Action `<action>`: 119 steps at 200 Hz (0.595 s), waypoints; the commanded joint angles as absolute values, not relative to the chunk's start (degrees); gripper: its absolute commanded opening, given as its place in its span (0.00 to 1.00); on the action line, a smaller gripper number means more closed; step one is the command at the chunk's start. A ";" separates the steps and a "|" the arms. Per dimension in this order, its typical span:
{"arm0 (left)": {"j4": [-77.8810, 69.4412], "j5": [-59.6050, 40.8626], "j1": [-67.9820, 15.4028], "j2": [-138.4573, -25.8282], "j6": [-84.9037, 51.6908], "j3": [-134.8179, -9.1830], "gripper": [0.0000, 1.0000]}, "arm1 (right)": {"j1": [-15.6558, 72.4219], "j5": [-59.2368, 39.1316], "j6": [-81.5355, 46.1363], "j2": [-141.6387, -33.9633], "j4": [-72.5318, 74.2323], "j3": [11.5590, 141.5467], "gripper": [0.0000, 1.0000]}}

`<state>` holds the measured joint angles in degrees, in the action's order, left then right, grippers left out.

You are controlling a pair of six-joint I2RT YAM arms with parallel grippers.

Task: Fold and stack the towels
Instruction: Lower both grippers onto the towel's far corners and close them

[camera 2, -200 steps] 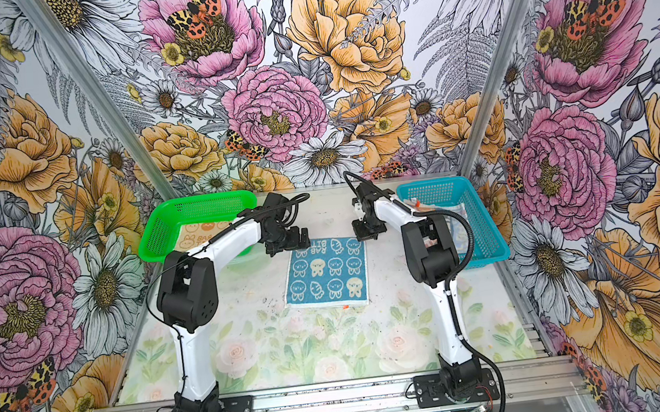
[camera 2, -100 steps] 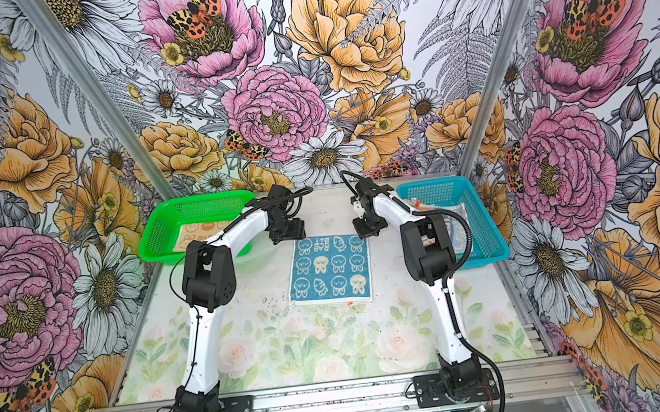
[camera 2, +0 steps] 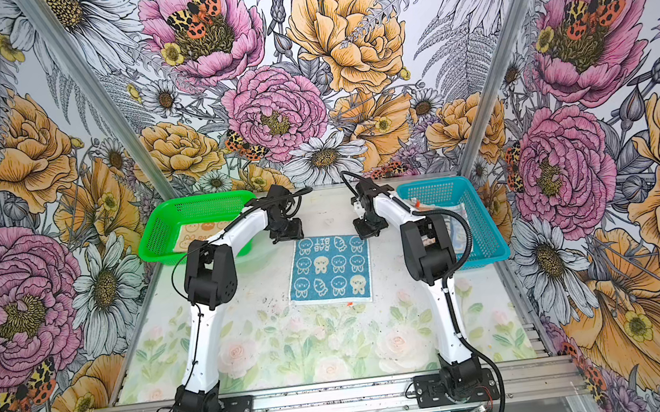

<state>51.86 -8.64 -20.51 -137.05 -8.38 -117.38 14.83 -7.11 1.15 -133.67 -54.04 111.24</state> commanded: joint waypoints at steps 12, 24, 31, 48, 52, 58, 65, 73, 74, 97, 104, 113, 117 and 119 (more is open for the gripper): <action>52.03 -11.26 -20.65 -138.33 -7.54 -117.28 0.39 | 15.23 -6.57 1.27 -134.48 -54.58 112.15 0.00; 52.03 -10.99 -20.48 -138.65 -7.54 -117.25 0.36 | 15.29 -6.60 1.21 -134.41 -54.66 112.15 0.00; 51.99 -11.21 -20.24 -138.90 -7.56 -117.31 0.35 | 15.22 -6.67 1.22 -134.32 -54.67 112.06 0.00; 52.03 -11.73 -19.91 -139.30 -7.63 -117.34 0.30 | 15.21 -6.59 1.20 -134.18 -54.67 111.89 0.00; 51.97 -11.68 -19.87 -139.37 -7.56 -117.33 0.30 | 15.21 -6.59 1.18 -134.17 -54.67 111.89 0.00; 52.02 -11.54 -19.78 -139.45 -7.54 -117.33 0.30 | 15.28 -6.59 1.24 -134.15 -54.67 111.88 0.00; 52.00 -11.64 -19.78 -139.63 -7.45 -117.30 0.29 | 15.29 -6.64 1.22 -134.12 -54.67 111.88 0.00; 51.96 -11.61 -19.71 -139.83 -7.38 -117.22 0.29 | 15.24 -6.60 1.19 -134.12 -54.67 111.88 0.00; 51.99 -11.60 -19.74 -139.88 -7.34 -117.23 0.29 | 15.22 -6.59 1.17 -134.12 -54.67 111.88 0.00; 52.04 -11.49 -19.71 -140.19 -7.13 -116.73 0.25 | 15.28 -6.75 1.15 -134.21 -54.67 111.88 0.00; 52.09 -11.43 -19.64 -140.19 -7.17 -116.40 0.24 | 15.25 -6.70 1.19 -134.21 -54.67 111.88 0.00; 52.00 -11.05 -19.69 -140.10 -7.14 -115.90 0.23 | 15.24 -6.64 1.17 -134.19 -54.67 111.89 0.00; 52.02 -10.92 -19.69 -140.10 -7.14 -115.76 0.23 | 15.23 -6.66 1.20 -134.20 -54.67 111.88 0.00; 51.98 -10.88 -19.69 -140.10 -7.12 -115.69 0.23 | 15.23 -6.65 1.22 -134.14 -54.67 111.88 0.00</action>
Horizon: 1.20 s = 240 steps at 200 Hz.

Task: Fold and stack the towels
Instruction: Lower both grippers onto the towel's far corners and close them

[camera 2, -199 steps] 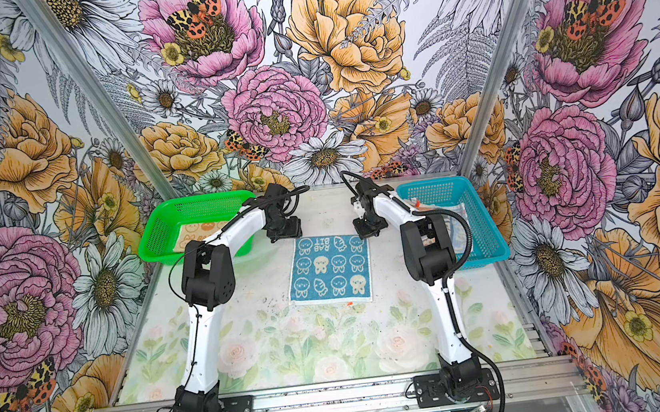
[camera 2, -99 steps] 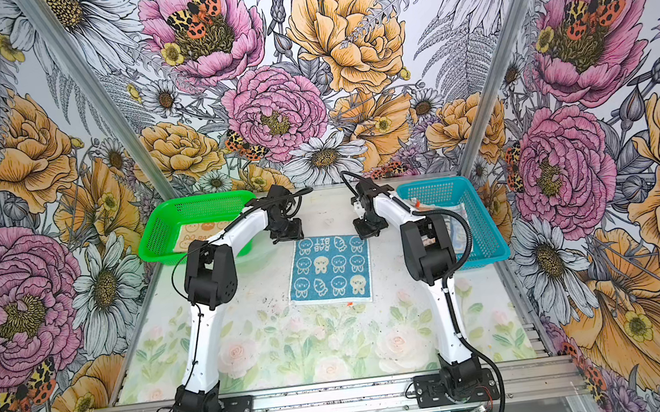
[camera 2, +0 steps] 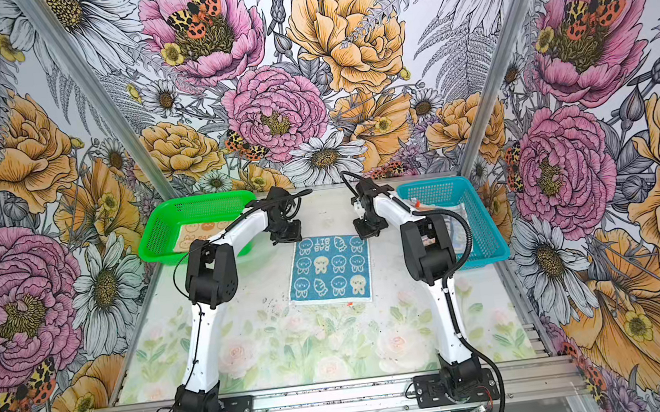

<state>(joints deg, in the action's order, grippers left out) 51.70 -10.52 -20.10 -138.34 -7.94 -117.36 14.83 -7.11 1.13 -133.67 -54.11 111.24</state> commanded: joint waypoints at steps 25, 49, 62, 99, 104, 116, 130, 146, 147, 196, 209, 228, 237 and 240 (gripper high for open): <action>52.09 -10.11 -19.53 -140.60 -6.65 -115.05 0.20 | 15.29 -6.86 1.23 -133.94 -54.67 111.88 0.00; 52.03 -10.24 -19.42 -140.89 -6.55 -115.20 0.13 | 15.22 -7.12 1.15 -133.68 -54.67 111.80 0.00; 52.07 -10.02 -19.35 -141.02 -6.41 -115.38 0.09 | 15.28 -7.38 1.15 -133.52 -54.67 111.80 0.00; 52.12 -11.39 -19.60 -141.74 -6.39 -115.49 0.05 | 15.23 -7.65 1.10 -133.24 -54.67 111.67 0.00; 52.09 -11.54 -19.75 -141.84 -6.41 -115.42 0.04 | 15.27 -7.65 1.06 -133.24 -54.67 111.57 0.00; 52.07 -11.35 -20.16 -142.16 -6.40 -115.47 0.00 | 15.21 -7.73 1.11 -133.24 -54.66 111.54 0.00; 51.95 -11.41 -20.39 -142.21 -6.48 -115.56 0.00 | 15.25 -7.92 1.05 -133.08 -54.67 111.58 0.00; 52.04 -11.52 -20.32 -141.89 -6.54 -115.88 0.00 | 15.22 -8.17 1.05 -132.74 -54.67 111.53 0.00; 52.03 -11.56 -20.31 -141.87 -6.52 -115.91 0.00 | 15.25 -8.22 1.05 -132.73 -54.67 111.53 0.00; 51.45 -14.13 -18.28 -137.88 -8.08 -117.58 0.00 | 15.11 -11.50 -0.18 -130.47 -54.67 111.88 0.00; 51.23 -14.64 -18.28 -136.86 -7.86 -118.24 0.00 | 15.12 -12.01 -0.56 -129.85 -54.67 111.85 0.00; 50.77 -15.16 -18.53 -135.83 -7.88 -118.43 0.00 | 15.12 -12.79 -0.92 -129.30 -54.67 111.80 0.00; 50.29 -15.53 -18.72 -135.35 -8.11 -118.24 0.00 | 15.10 -13.12 -1.09 -129.11 -54.67 111.72 0.00; 50.13 -15.63 -18.73 -135.21 -8.10 -118.10 0.00 | 15.12 -13.24 -1.06 -128.97 -54.67 111.64 0.00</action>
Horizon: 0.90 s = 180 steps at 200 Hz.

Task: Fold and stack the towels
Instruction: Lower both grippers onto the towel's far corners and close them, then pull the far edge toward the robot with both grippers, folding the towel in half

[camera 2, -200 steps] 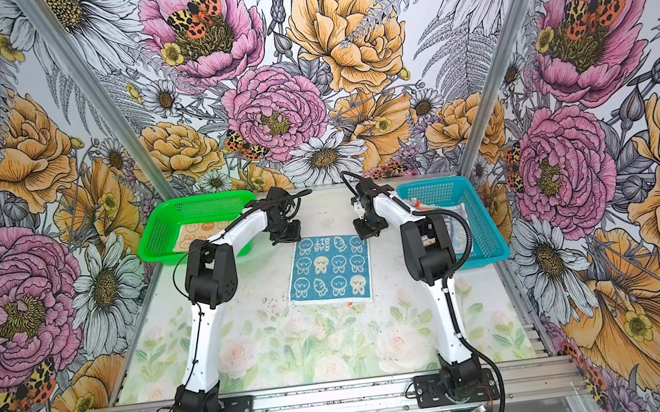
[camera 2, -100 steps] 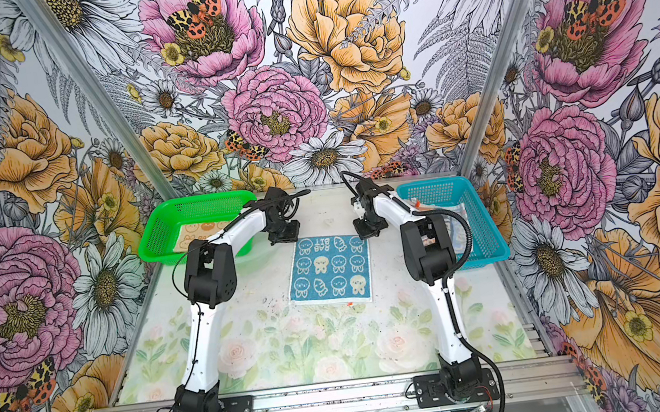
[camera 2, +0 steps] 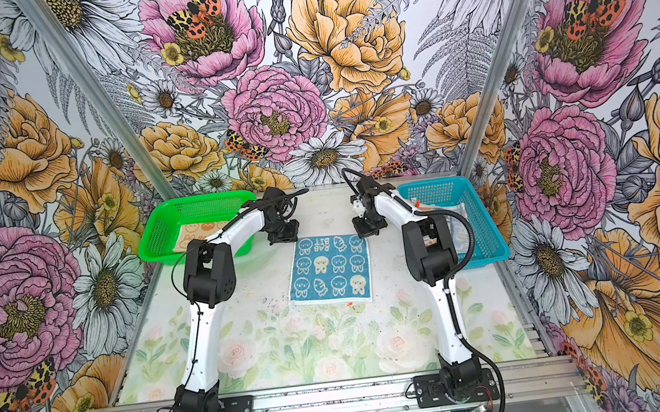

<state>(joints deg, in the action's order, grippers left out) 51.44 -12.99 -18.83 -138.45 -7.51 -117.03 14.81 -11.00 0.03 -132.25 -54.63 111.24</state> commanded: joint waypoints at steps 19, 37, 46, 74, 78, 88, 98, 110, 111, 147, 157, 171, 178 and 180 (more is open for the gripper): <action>49.06 -15.87 -18.74 -134.02 -8.41 -116.93 0.00 | 15.11 -13.86 -1.28 -128.35 -54.67 111.38 0.00; 47.89 -15.56 -18.48 -132.32 -8.22 -115.15 0.00 | 15.12 -14.26 -1.10 -127.56 -54.66 111.01 0.00; 47.38 -15.23 -18.25 -131.43 -8.34 -114.28 0.00 | 15.11 -14.24 -0.99 -127.14 -54.67 110.68 0.00; 46.76 -15.18 -17.19 -129.46 -8.27 -112.69 0.00 | 15.07 -14.15 -0.93 -126.25 -54.67 109.91 0.00; 46.69 -15.06 -17.10 -129.18 -8.22 -112.44 0.00 | 15.05 -14.28 -0.89 -126.09 -54.67 109.80 0.00; 46.54 -14.97 -16.96 -128.55 -8.03 -111.85 0.00 | 15.08 -14.54 -1.03 -125.80 -54.68 109.39 0.00; 46.28 -14.86 -16.95 -127.74 -7.99 -110.91 0.00 | 15.07 -14.68 -1.22 -125.31 -54.67 108.99 0.00; 45.83 -14.86 -16.92 -126.78 -7.91 -109.48 0.00 | 15.12 -14.77 -1.31 -124.64 -54.62 108.24 0.00; 45.76 -14.90 -16.94 -126.71 -7.95 -109.37 0.00 | 15.12 -14.77 -1.31 -124.59 -54.65 108.17 0.00; 42.90 -14.42 -17.05 -123.30 -8.67 -102.46 0.00 | 15.45 -15.20 -1.74 -122.18 -54.58 104.99 0.00; 41.92 -14.17 -16.99 -122.22 -9.06 -100.29 0.00 | 15.84 -15.21 -1.97 -121.43 -54.58 103.75 0.00; 41.05 -13.62 -16.88 -120.75 -10.07 -97.70 0.00 | 16.41 -15.07 -2.27 -120.20 -54.49 101.76 0.00; 40.69 -13.34 -16.88 -119.77 -10.73 -96.34 0.00 | 16.80 -14.95 -2.45 -119.60 -54.51 100.83 0.00; 40.54 -13.36 -16.83 -119.46 -11.01 -95.96 0.00 | 16.79 -14.88 -2.52 -119.44 -54.50 100.55 0.00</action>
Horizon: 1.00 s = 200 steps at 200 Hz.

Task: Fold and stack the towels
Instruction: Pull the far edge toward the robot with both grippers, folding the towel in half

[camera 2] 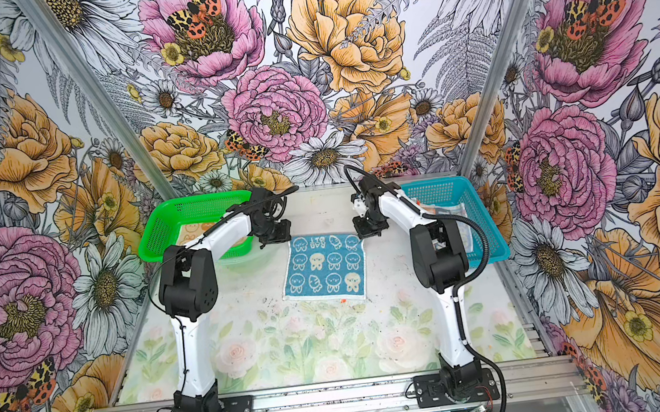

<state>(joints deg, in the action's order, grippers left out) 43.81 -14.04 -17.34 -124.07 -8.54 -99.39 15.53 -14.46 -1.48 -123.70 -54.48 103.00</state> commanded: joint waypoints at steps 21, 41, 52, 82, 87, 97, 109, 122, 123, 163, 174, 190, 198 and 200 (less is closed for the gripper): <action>38.94 -12.28 -16.87 -116.07 -13.03 -91.49 0.00 | 17.96 -14.61 -3.36 -117.36 -54.41 97.47 0.00; 38.45 -11.26 -16.88 -113.21 -14.46 -87.79 0.00 | 19.09 -13.75 -3.76 -115.27 -54.41 94.88 0.00; 38.20 -11.29 -16.91 -111.72 -15.01 -85.70 0.00 | 19.62 -13.62 -3.91 -114.23 -54.42 93.47 0.00; 37.65 -10.95 -17.65 -107.60 -16.60 -79.70 0.00 | 20.81 -12.26 -4.56 -111.35 -54.23 89.90 0.00; 37.39 -10.90 -17.82 -106.91 -16.94 -78.61 0.00 | 20.94 -12.06 -4.77 -110.96 -54.21 89.18 0.00; 37.03 -10.81 -18.15 -105.58 -17.75 -76.46 0.00 | 21.28 -11.64 -4.78 -109.93 -54.09 87.82 0.00; 36.67 -10.64 -18.60 -103.25 -18.80 -73.88 0.00 | 21.53 -10.97 -5.01 -108.64 -53.76 85.88 0.00; 35.73 -10.55 -18.96 -100.71 -20.21 -70.73 0.00 | 21.65 -10.57 -5.59 -107.05 -53.06 83.74 0.00; 35.66 -10.55 -18.97 -100.58 -20.30 -70.48 0.00 | 21.63 -10.56 -5.61 -106.92 -53.03 83.48 0.00; 33.58 -10.54 -20.63 -95.59 -22.57 -63.31 0.00 | 22.57 -11.10 -7.21 -104.17 -51.26 77.91 0.00; 33.41 -10.19 -20.91 -94.74 -22.76 -62.14 0.00 | 23.09 -10.83 -7.53 -103.59 -50.86 76.57 0.00; 33.16 -10.37 -21.10 -93.81 -23.10 -60.78 0.00 | 23.37 -10.70 -8.33 -102.66 -49.99 74.84 0.00; 32.98 -10.33 -21.22 -93.35 -23.11 -60.20 0.00 | 23.49 -10.94 -8.65 -102.28 -49.61 74.00 0.00; 32.97 -10.25 -21.21 -93.23 -23.16 -60.05 0.00 | 23.54 -11.04 -8.73 -102.19 -49.51 73.80 0.00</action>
